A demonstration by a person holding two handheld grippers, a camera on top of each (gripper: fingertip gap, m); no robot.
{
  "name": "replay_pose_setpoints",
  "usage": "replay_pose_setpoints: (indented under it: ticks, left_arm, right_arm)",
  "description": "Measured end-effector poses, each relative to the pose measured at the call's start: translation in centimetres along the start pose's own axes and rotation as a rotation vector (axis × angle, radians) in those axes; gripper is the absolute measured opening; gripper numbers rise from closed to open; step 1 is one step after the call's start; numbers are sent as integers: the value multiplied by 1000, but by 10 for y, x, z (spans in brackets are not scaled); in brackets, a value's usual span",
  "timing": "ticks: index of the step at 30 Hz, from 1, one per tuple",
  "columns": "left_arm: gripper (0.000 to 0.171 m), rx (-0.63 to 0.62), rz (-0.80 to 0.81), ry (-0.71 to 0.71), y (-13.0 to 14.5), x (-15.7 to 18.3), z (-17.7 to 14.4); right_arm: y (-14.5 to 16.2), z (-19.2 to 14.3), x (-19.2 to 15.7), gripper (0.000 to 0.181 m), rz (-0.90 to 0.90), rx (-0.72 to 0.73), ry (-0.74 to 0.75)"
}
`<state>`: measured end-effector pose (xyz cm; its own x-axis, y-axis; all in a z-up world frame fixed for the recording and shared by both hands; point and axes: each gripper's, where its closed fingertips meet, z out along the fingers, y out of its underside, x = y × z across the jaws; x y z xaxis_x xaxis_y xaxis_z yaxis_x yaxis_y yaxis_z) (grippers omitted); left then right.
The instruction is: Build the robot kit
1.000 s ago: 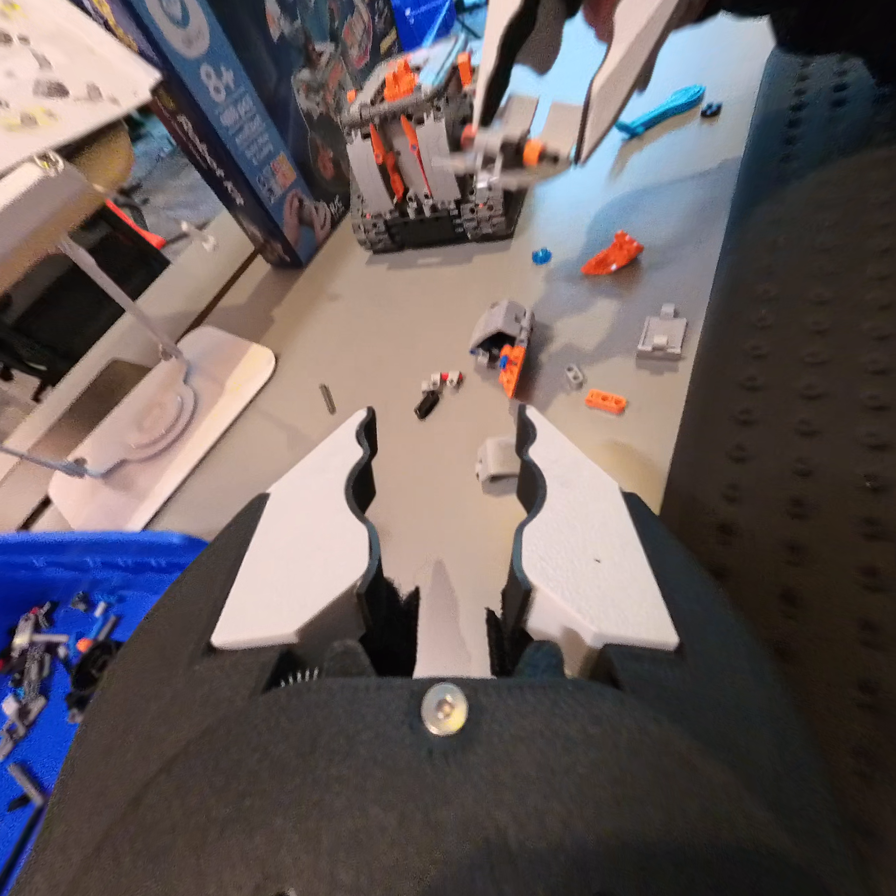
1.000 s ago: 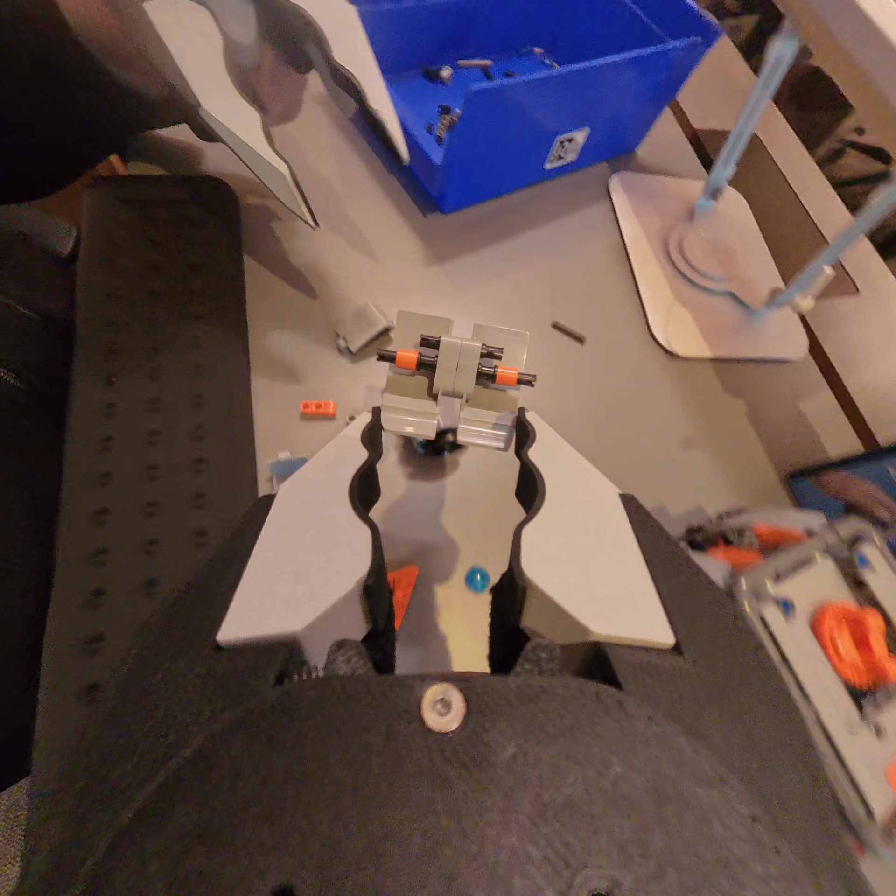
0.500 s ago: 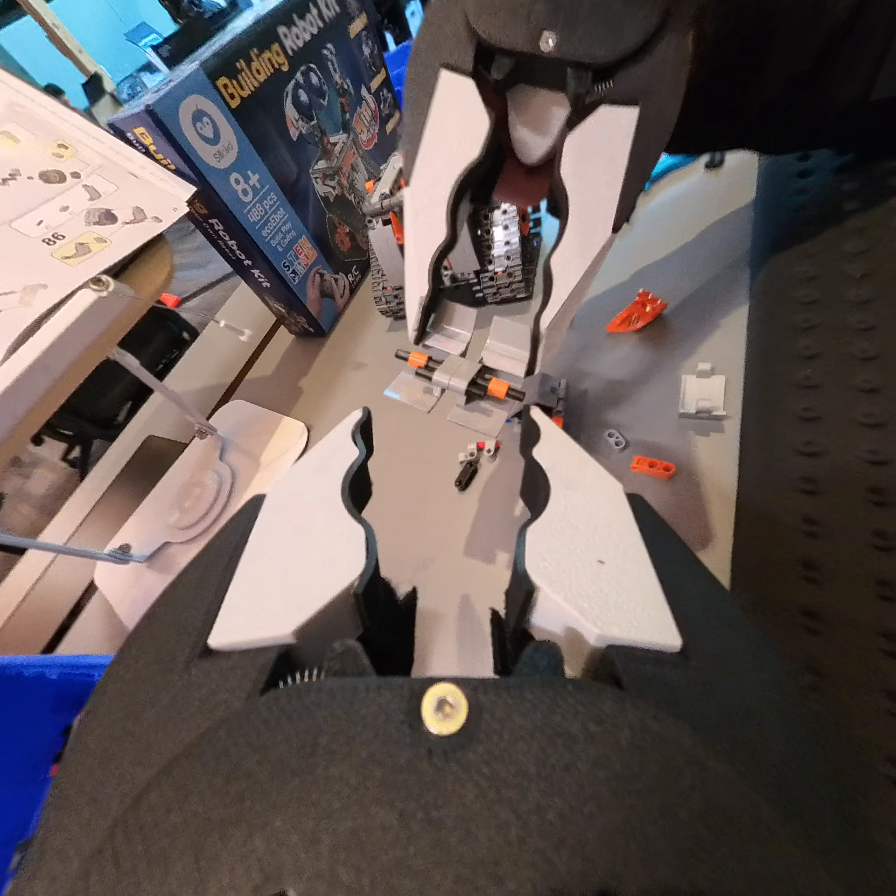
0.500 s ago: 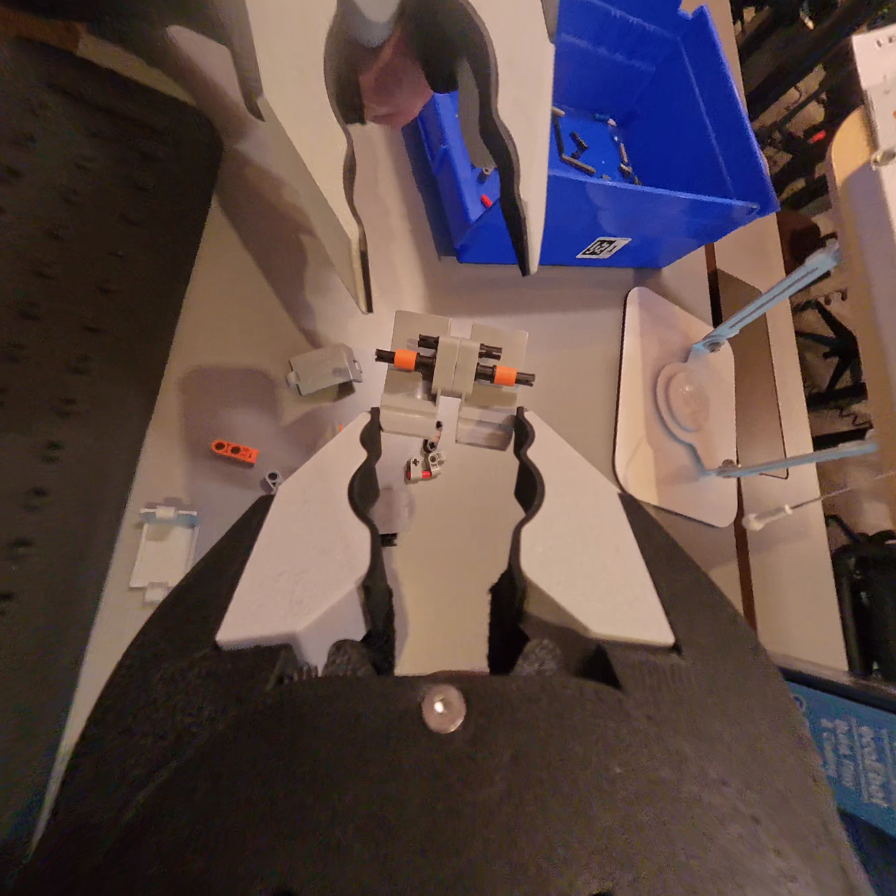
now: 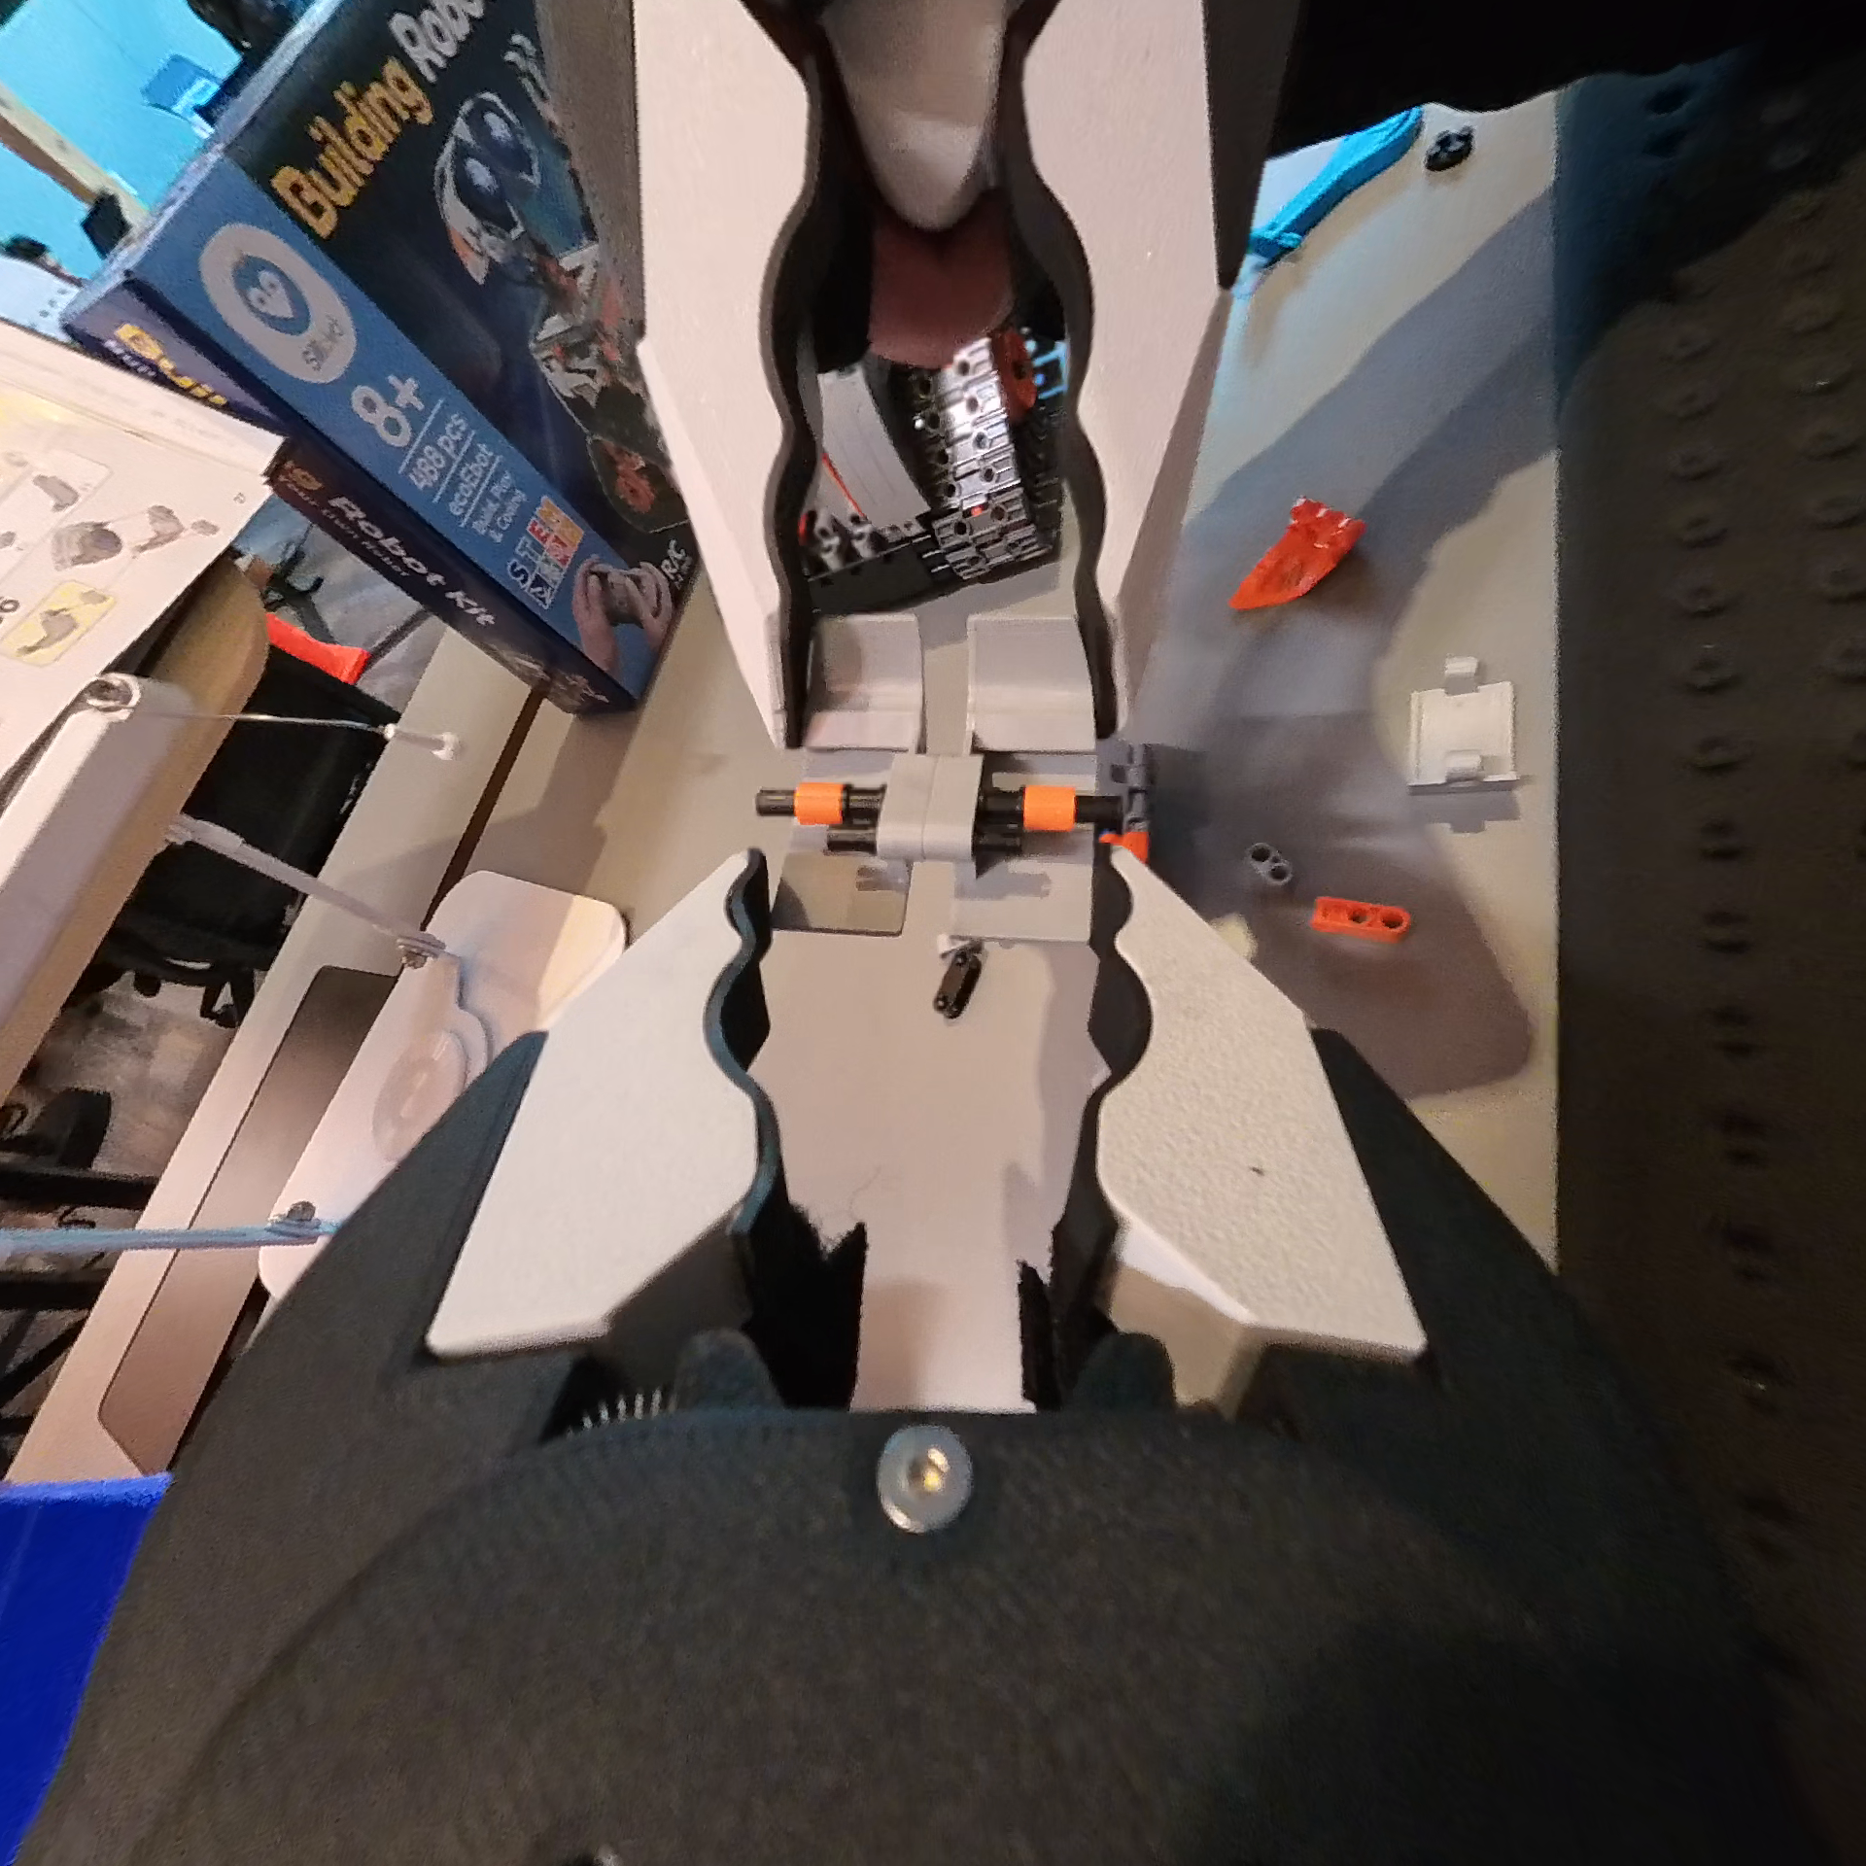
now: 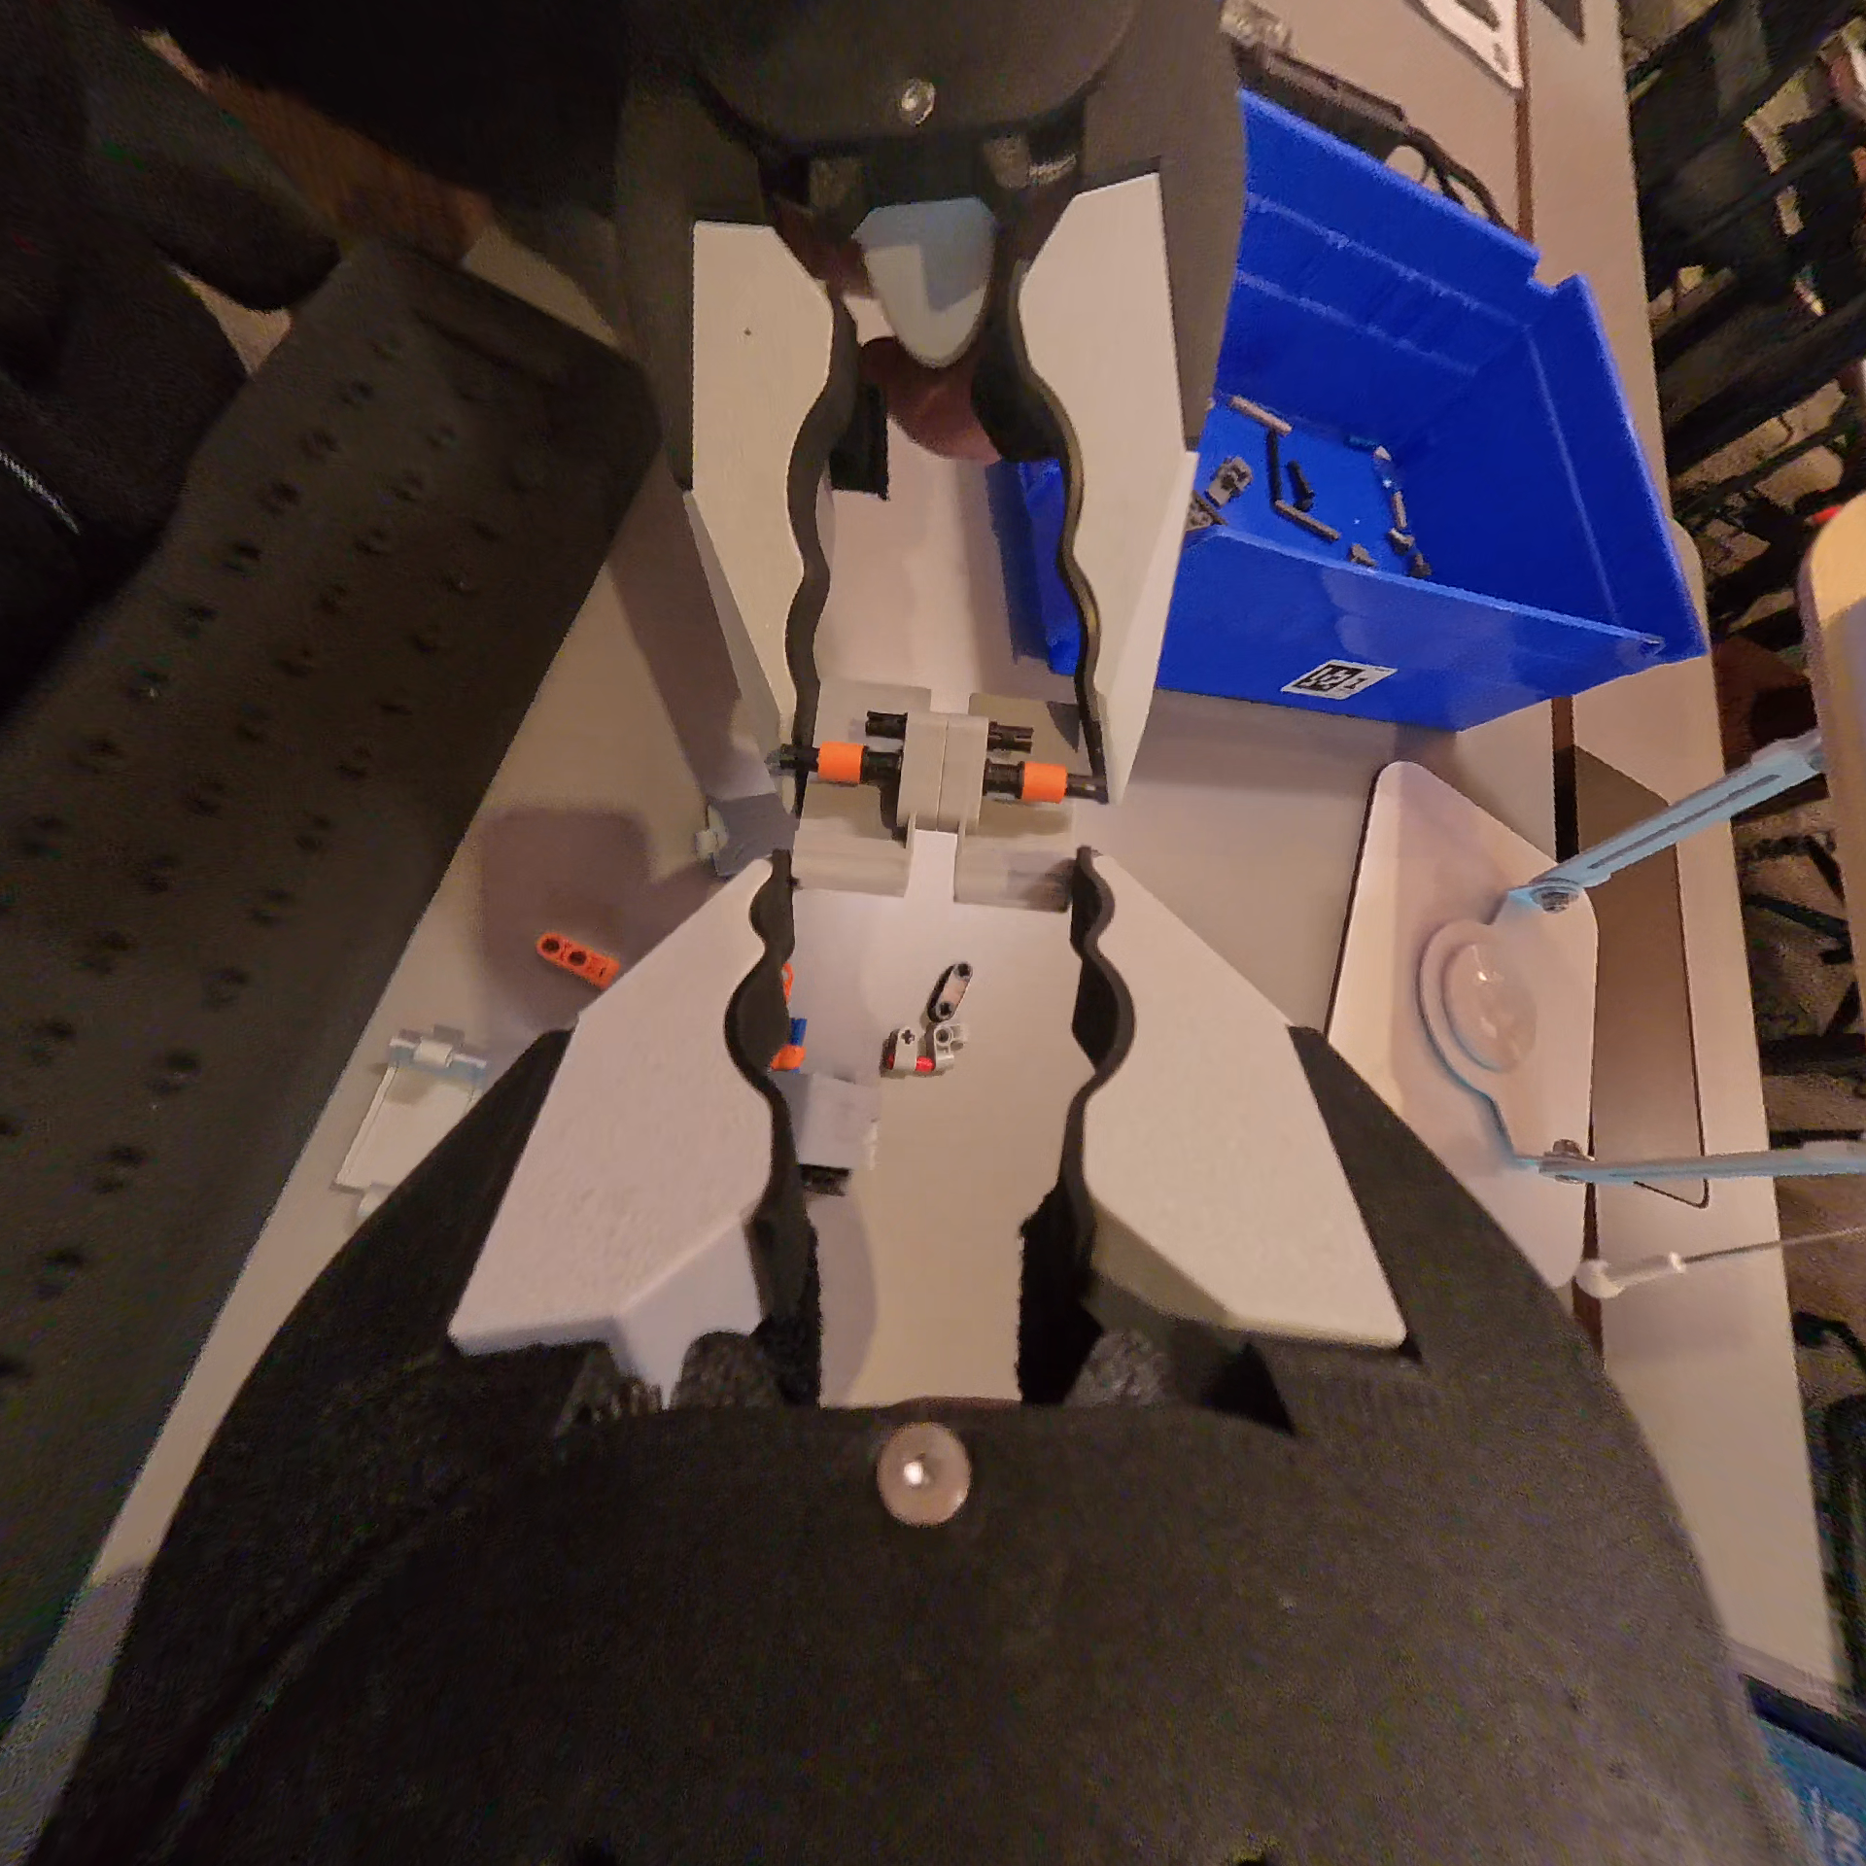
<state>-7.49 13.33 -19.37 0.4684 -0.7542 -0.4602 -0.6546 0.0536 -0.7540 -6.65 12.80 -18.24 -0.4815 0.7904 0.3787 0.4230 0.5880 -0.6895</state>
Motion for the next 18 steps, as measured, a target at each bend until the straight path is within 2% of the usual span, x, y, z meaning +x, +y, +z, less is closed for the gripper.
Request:
replay_pose_setpoints:
  ticks: [8,13,18]
  left_arm:
    - [61,51,-50,-153,-2,-23,-5]
    - [61,80,-92,-289,-1,-46,-15]
    - [61,39,-35,-395,3,-56,-16]
  right_arm:
    - [-7,-7,23,54,102,78,104]
    - [-8,-13,40,51,295,168,143]
    - [-20,-8,44,45,486,294,83]
